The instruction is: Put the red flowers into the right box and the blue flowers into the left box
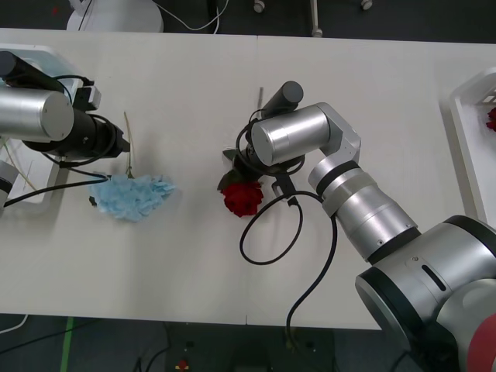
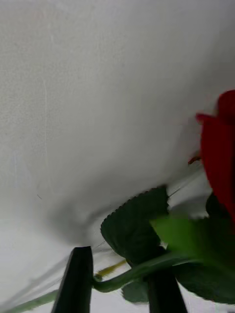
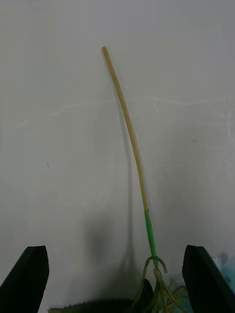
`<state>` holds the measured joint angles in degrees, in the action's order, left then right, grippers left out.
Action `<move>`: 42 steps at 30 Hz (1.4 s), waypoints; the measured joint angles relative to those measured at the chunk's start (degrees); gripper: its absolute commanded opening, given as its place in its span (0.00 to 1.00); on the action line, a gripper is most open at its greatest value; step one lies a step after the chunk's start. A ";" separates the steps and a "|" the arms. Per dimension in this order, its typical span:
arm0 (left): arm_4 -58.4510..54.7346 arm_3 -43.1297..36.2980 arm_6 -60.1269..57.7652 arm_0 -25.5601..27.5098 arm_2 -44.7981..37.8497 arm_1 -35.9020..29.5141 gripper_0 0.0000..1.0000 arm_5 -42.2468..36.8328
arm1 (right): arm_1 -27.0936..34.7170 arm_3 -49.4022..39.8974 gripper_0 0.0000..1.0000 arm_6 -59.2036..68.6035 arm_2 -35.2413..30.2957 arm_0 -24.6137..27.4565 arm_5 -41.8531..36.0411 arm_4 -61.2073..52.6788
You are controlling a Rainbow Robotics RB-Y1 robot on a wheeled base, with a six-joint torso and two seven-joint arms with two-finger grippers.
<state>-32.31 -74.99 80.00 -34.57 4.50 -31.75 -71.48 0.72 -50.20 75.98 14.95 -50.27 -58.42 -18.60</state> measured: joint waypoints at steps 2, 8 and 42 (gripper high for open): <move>0.07 0.00 0.03 0.56 0.00 0.14 0.78 0.16 | 0.00 0.00 0.00 0.00 0.00 0.00 0.00 0.00; 0.74 0.00 1.42 2.25 0.00 0.98 0.78 0.98 | 0.00 0.00 0.00 -0.08 -0.03 0.00 -0.55 -0.23; 11.40 5.18 1.57 2.21 3.26 9.33 0.00 8.98 | 30.94 -18.73 0.00 -102.63 0.00 -5.47 -26.88 -21.78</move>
<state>-20.91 -69.81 81.57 -32.36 7.76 -22.42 -62.50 31.66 -68.93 -26.65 14.95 -55.73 -85.30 -40.38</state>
